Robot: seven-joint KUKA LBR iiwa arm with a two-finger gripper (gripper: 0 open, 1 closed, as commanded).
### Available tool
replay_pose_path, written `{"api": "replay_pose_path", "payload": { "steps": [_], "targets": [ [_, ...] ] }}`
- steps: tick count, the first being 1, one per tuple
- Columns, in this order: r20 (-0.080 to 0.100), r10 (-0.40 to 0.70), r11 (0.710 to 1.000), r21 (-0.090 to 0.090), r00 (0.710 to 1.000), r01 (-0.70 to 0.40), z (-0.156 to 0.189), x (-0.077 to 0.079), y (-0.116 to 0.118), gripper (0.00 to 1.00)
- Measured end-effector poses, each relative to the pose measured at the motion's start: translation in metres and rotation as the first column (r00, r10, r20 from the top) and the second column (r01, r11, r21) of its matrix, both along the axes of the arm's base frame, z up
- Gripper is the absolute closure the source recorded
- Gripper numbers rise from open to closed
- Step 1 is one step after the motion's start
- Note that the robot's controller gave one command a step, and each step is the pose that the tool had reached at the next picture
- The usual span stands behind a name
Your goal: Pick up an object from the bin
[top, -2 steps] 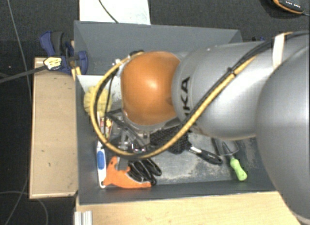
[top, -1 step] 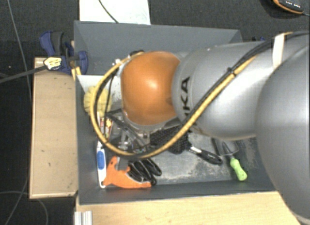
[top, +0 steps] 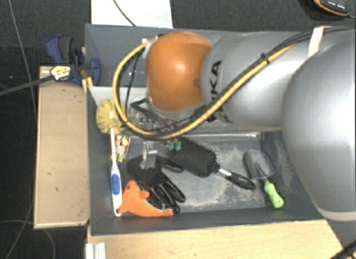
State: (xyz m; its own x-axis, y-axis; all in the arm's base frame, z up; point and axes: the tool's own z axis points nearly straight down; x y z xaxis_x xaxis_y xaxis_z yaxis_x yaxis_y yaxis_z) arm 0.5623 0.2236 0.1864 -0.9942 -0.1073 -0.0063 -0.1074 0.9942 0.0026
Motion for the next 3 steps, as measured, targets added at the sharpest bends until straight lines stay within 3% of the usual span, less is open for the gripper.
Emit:
{"api": "replay_pose_path", "payload": {
  "steps": [1,2,3],
  "targets": [
    [-0.001,0.049,0.999,-0.001,0.999,-0.049,-0.016,0.008,-0.008,0.00],
    [-0.001,0.147,0.989,-0.001,0.989,-0.147,-0.088,-0.005,-0.023,0.00],
    [0.000,0.261,0.965,-0.001,0.965,-0.261,-0.088,-0.029,-0.058,0.00]
  ]
}}
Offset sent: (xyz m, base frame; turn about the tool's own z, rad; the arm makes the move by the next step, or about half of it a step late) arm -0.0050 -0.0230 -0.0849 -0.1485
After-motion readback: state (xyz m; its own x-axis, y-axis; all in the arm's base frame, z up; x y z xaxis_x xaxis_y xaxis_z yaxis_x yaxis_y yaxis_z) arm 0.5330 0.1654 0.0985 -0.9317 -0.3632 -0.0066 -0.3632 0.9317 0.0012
